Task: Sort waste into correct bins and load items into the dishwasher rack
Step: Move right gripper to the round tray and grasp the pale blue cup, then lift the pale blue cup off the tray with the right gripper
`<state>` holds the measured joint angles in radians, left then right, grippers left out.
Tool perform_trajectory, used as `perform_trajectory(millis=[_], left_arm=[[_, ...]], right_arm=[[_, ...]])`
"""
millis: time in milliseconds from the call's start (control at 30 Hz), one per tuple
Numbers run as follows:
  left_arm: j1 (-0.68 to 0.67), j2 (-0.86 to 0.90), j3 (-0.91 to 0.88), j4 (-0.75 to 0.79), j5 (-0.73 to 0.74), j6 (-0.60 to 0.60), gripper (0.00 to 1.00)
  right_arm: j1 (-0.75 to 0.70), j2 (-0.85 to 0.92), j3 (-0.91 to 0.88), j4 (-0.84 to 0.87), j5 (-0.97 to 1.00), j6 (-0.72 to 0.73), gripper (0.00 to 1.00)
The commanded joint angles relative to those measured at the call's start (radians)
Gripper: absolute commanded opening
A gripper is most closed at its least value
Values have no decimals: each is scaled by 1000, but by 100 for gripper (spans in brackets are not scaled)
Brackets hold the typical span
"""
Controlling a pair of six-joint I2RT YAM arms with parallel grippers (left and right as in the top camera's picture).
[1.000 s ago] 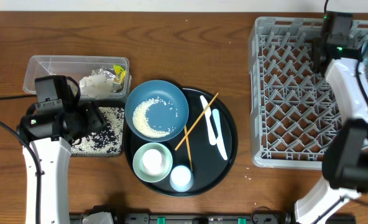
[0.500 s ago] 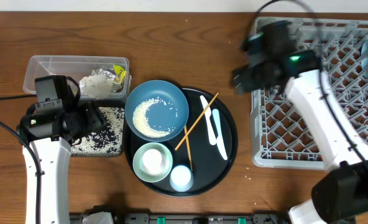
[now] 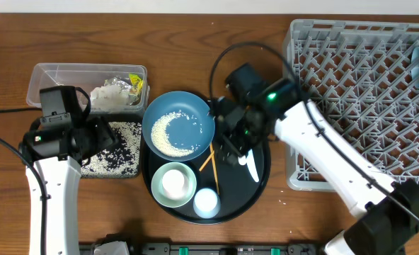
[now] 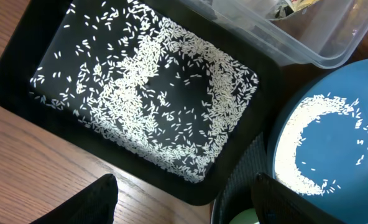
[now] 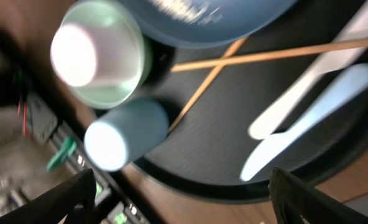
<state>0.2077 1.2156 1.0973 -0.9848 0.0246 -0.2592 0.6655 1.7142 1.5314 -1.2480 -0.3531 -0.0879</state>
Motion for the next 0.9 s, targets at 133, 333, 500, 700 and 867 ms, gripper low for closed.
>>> perform_trajectory(millis=[133, 333, 500, 700, 867], left_arm=[[3, 10, 6, -2, -18, -5, 70], [3, 15, 6, -2, -18, -5, 71], [3, 15, 6, -2, -18, -5, 71], [3, 15, 6, -2, -18, -5, 71], [3, 15, 6, -2, -18, -5, 71]], right_arm=[[173, 6, -117, 47, 24, -28, 84], [270, 6, -219, 175, 55, 5, 83], [336, 6, -267, 260, 61, 6, 83], [381, 6, -320, 323, 149, 47, 84], [398, 6, -352, 360, 230, 77, 84]])
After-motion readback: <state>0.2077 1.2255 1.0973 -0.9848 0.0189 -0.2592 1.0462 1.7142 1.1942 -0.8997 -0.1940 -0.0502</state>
